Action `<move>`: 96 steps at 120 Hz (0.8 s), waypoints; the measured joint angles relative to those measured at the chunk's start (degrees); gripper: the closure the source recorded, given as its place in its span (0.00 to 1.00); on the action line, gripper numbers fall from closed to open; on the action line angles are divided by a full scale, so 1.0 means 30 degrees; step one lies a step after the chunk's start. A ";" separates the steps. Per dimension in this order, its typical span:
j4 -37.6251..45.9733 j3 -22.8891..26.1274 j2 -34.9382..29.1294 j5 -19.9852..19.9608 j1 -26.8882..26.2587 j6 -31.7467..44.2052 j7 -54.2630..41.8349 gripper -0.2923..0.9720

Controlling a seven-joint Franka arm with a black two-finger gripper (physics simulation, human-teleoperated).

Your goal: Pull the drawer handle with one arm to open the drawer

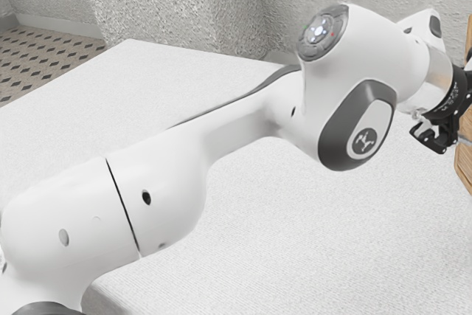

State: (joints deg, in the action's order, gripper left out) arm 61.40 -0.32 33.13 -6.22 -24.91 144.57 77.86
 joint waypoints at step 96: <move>0.0839 -0.0091 -0.0068 -0.0159 0.0004 0.0049 -0.0151 0.23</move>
State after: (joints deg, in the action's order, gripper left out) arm 63.91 -0.60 32.93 -6.70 -24.89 144.72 77.41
